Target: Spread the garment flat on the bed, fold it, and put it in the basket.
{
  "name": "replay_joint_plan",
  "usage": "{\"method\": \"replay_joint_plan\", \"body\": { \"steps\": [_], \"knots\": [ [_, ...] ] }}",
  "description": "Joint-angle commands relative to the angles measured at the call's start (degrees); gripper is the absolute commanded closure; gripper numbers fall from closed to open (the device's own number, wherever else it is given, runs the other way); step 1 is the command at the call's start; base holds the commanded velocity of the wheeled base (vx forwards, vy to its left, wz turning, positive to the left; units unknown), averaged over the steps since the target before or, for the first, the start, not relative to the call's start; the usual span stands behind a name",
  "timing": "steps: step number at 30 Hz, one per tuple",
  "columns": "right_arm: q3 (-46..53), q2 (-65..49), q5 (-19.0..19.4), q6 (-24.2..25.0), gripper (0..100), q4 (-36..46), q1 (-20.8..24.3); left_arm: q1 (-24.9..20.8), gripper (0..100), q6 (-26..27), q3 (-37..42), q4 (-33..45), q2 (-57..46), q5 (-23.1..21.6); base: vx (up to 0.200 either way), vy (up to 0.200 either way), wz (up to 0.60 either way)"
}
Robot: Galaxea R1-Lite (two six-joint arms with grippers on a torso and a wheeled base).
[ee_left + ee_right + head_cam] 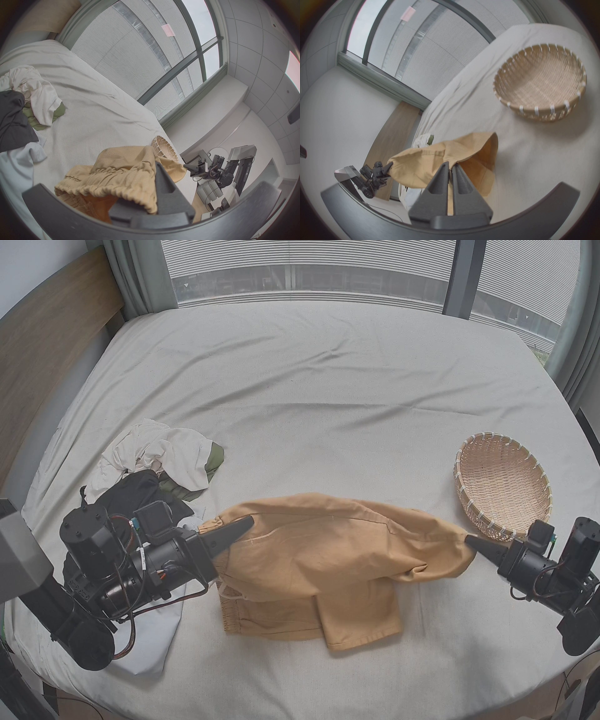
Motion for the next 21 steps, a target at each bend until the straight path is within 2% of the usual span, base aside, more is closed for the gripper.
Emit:
{"method": "replay_joint_plan", "body": {
  "steps": [1, 10, 11, 21],
  "knots": [
    [0.0, 7.2, 1.8, -0.1, 100, -0.1, 0.1, 0.1, 100, 0.0, -0.5, -0.1, 0.9, 0.1, 0.0, 0.0, 0.0],
    [-2.6, 12.7, 3.0, -0.1, 100, -0.2, -0.1, 0.6, 100, 0.0, -0.6, -0.1, -0.1, 0.1, 0.0, 0.0, 0.0],
    [-2.8, 12.9, 3.2, -0.1, 0, -0.2, -0.2, 0.6, 100, 0.0, -0.5, -0.1, -0.2, 0.1, 0.0, 0.0, 0.0],
    [-6.4, 14.6, 3.1, 0.4, 0, -0.1, 0.1, 0.4, 100, 0.0, -0.4, -0.1, -0.2, 0.1, 0.0, 0.0, 0.0]
  ]
}}
